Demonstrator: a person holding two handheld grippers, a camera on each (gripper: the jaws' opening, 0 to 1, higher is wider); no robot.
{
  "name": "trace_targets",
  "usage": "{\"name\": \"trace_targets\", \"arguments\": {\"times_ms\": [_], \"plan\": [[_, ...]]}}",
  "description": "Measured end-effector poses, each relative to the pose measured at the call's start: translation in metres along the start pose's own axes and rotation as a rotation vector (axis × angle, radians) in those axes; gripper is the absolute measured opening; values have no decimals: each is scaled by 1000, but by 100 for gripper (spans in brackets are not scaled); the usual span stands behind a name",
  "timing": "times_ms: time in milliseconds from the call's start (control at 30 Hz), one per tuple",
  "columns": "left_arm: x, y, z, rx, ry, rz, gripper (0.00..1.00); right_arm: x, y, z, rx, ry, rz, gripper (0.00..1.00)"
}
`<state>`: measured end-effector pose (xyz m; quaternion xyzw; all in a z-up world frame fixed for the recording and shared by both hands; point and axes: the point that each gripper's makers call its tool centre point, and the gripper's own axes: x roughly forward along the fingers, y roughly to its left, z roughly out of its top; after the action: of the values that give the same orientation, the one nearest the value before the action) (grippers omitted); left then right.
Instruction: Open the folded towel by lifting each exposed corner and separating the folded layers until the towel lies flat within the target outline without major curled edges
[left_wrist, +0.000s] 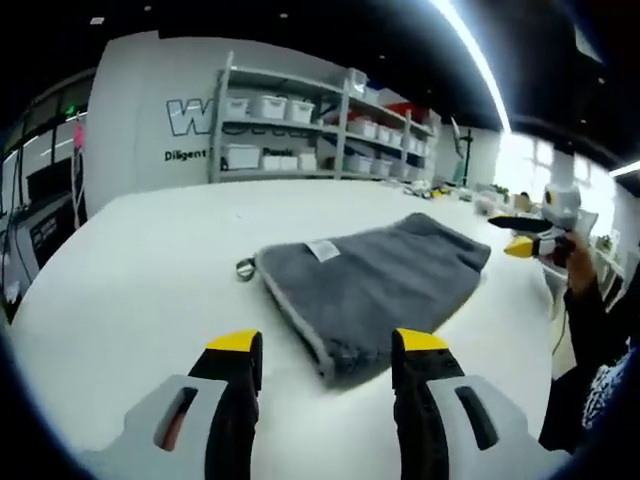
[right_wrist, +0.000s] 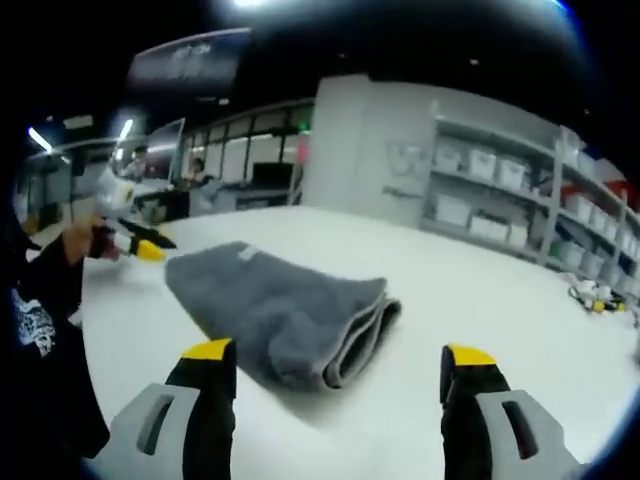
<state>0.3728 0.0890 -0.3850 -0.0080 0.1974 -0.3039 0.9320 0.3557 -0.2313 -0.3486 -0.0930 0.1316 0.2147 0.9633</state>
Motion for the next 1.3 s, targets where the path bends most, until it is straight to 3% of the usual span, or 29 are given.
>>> {"name": "trace_targets", "arguments": {"times_ms": [100, 500, 700, 1000, 1200, 1300], "plan": [[6, -7, -4, -6, 10, -19, 53, 0, 1, 2, -2, -14, 3, 84], [15, -4, -4, -26, 20, -22, 38, 3, 1, -1, 5, -17, 8, 81], [18, -3, -5, -35, 21, -28, 37, 4, -1, 2, 19, -38, -2, 76], [20, 5, -7, -15, 24, 5, 28, 5, 2, 1, 36, -33, 10, 73], [21, 5, -9, -8, 27, 6, 26, 7, 5, -2, 15, -25, 30, 60], [20, 5, -10, -24, 24, -4, 26, 10, 6, -2, 15, -35, 40, 60]]}}
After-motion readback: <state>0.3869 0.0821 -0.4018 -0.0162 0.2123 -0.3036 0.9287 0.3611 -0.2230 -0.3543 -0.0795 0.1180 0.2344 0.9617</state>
